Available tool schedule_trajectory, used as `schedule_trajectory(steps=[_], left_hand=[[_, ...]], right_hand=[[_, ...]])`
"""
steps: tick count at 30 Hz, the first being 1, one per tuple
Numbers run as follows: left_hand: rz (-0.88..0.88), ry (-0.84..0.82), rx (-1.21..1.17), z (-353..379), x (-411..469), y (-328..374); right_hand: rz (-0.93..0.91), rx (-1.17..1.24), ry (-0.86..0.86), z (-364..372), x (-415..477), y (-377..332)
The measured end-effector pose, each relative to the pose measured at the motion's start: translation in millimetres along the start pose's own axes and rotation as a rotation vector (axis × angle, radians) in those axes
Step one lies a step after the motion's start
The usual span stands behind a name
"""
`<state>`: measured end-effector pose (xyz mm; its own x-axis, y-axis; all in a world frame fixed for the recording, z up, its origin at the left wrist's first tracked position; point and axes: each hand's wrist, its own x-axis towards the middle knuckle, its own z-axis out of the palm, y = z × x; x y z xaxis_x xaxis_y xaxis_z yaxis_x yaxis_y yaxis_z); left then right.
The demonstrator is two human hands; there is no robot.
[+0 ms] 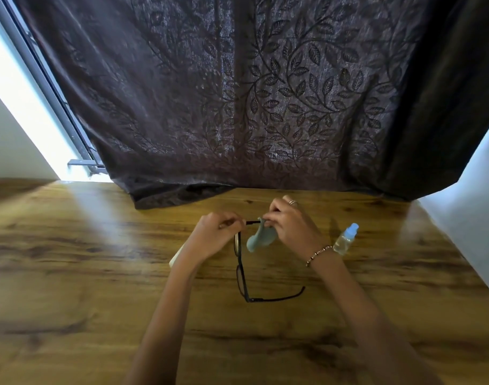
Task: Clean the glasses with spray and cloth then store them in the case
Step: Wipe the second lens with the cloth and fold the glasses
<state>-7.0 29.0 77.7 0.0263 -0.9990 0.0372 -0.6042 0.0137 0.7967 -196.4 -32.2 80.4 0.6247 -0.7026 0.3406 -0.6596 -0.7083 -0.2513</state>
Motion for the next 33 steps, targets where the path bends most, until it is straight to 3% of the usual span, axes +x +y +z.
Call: schedule_trajectory(steps=[6,15,21,26,33], left_hand=[[-0.012,-0.02,-0.02,12,3,1],[-0.155,0.017,-0.176,4,-2,-14],[-0.143,-0.045,-0.212,16,0,-4],[-0.095,-0.012,-0.163,8,-1,-8],[-0.137,0.03,-0.27,-8,0,-17]], right_hand=[[-0.113,-0.13,0.065,8,1,-20],[0.013,-0.12,0.08,8,-9,8],[-0.129,-0.133,0.091,19,0,-18],[-0.055,-0.126,0.133,20,1,-8],[0.083,-0.035,0.174,10,-1,15]])
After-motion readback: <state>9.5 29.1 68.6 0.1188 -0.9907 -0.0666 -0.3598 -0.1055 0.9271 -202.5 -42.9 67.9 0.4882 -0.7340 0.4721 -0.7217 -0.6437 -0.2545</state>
